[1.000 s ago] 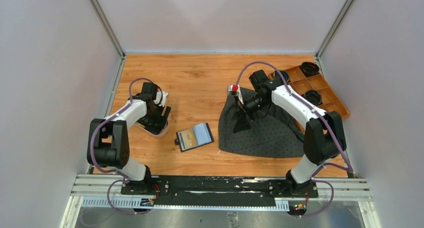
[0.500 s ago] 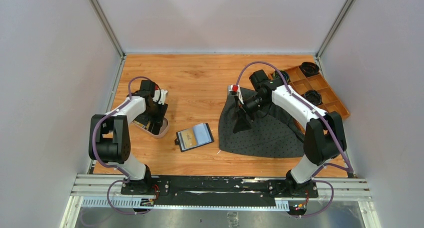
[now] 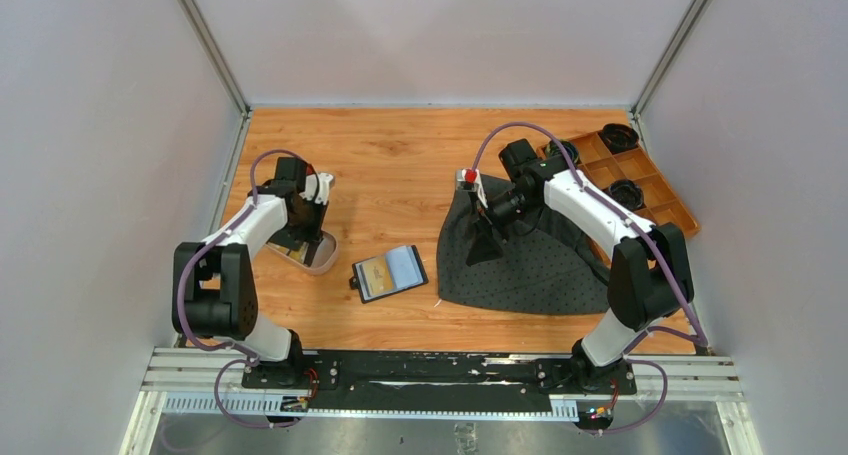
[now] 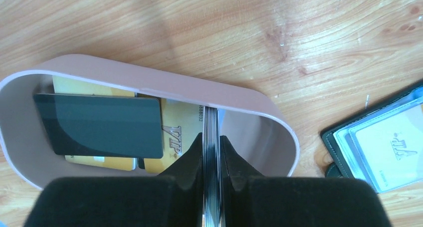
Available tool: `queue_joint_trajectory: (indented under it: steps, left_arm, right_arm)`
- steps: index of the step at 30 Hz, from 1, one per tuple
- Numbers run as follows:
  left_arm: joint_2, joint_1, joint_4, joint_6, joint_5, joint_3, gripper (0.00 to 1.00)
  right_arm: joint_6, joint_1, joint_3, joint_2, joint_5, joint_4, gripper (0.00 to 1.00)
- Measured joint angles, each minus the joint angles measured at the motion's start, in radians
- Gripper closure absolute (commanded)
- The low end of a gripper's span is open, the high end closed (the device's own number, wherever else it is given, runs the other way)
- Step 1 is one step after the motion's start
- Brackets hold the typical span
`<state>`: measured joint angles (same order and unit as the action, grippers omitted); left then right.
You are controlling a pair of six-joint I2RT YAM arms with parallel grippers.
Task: Put the credit cards into the card holder
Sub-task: Move the storage box to the center of the board.
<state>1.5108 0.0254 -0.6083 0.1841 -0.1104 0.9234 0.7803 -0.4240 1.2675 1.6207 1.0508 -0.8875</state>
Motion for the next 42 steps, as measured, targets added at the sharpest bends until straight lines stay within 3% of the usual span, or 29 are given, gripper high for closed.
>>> queue_joint_trajectory:
  steps: [1,18,27,34,42]
  left_arm:
    - [-0.005,0.000,0.000,0.000,-0.003,0.000,1.00]
    - [0.043,-0.003,0.000,-0.034,-0.138,0.008,1.00]
    - [0.117,-0.007,0.108,-0.276,-0.256,0.026,1.00]
    - [0.175,0.077,0.258,-0.452,-0.271,0.042,1.00]
    - [0.199,0.087,0.327,-0.527,-0.287,0.042,0.94]
  right_arm:
    - [0.000,0.000,0.000,0.000,0.001,0.000,0.17]
    - [0.000,0.000,0.000,0.022,0.006,-0.004,0.18]
    - [0.003,0.000,0.002,0.022,0.005,-0.005,0.18]
    - [-0.033,0.000,0.054,0.073,0.006,-0.003,0.18]
    - [-0.122,0.000,0.165,0.150,-0.003,0.047,0.16]
